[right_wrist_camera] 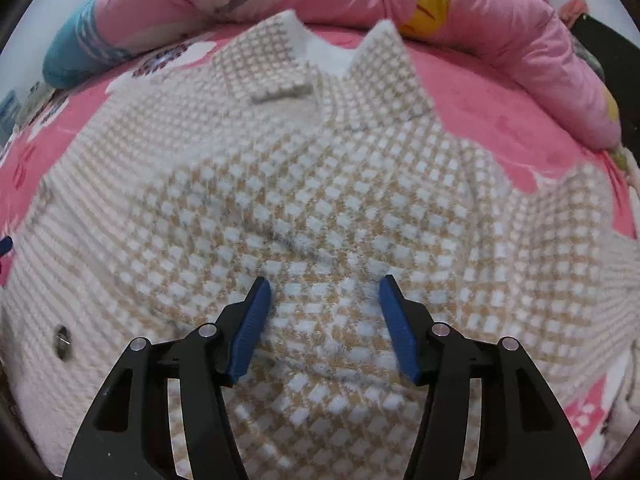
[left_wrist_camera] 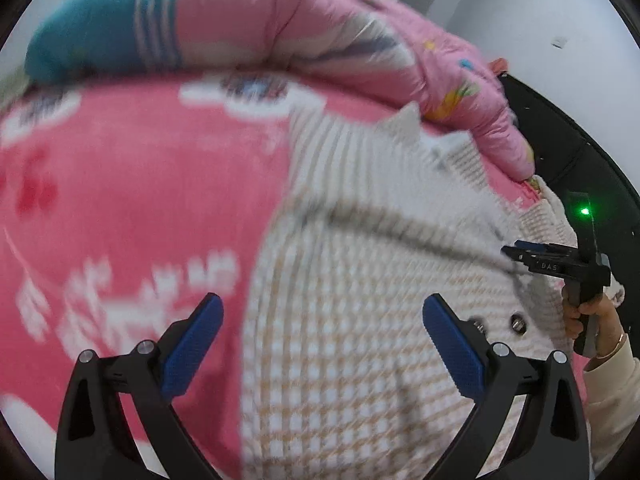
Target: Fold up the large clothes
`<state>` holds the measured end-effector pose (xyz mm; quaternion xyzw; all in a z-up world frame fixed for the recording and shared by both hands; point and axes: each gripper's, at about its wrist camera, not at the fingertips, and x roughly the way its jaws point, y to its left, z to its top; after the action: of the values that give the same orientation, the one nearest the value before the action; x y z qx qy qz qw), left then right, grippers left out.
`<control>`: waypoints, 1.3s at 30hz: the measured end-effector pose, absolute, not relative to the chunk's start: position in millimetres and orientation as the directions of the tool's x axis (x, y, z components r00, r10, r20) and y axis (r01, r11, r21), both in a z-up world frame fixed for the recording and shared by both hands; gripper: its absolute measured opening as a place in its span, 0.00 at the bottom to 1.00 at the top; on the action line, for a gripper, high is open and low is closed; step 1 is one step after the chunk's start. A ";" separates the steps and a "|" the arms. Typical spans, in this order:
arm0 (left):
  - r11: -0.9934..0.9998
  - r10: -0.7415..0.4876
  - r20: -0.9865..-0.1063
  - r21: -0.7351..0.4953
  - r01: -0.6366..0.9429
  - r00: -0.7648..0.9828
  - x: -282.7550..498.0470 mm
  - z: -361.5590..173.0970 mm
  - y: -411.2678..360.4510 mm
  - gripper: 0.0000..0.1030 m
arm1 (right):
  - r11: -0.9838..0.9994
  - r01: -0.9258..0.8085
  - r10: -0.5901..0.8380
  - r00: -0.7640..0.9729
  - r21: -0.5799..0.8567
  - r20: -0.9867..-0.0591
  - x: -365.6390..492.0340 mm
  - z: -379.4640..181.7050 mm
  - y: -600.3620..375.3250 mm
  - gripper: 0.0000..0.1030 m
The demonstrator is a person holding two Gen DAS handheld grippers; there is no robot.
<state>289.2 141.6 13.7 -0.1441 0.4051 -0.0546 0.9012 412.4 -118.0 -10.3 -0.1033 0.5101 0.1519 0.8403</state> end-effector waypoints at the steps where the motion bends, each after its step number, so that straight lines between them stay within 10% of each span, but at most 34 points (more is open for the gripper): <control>1: 0.956 -0.211 -0.703 -0.294 -0.008 0.679 294.8 22.9 140.6 0.95 | 0.930 -0.367 0.179 0.454 -0.001 -0.873 412.9 0.6 -118.1 0.54; 14: 0.967 -0.184 -0.823 -0.249 -0.050 0.537 485.2 -36.3 119.4 0.95 | 0.956 -0.292 0.157 0.448 0.022 -0.880 435.8 -18.3 -105.9 0.63; 18: 0.923 -0.262 -0.792 -0.372 -0.095 0.552 487.5 -55.2 142.7 0.95 | 0.967 -0.254 0.142 0.451 0.026 -0.881 438.9 -22.2 -121.7 0.67; 29: 0.966 -0.221 -0.642 -0.246 0.075 0.734 444.0 20.5 117.9 0.95 | 0.966 -0.258 0.152 0.541 0.009 -0.827 414.9 15.9 -112.2 0.70; 39: 0.943 -0.290 -0.770 -0.332 0.031 0.569 488.6 -26.1 106.9 0.95 | 0.978 -0.188 0.168 0.450 0.091 -0.877 422.0 -0.5 -112.0 0.75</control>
<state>488.6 106.9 -26.1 -0.1419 0.4551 -0.0917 0.8743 422.0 -112.0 -0.5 -0.0098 0.5137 0.1048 0.8515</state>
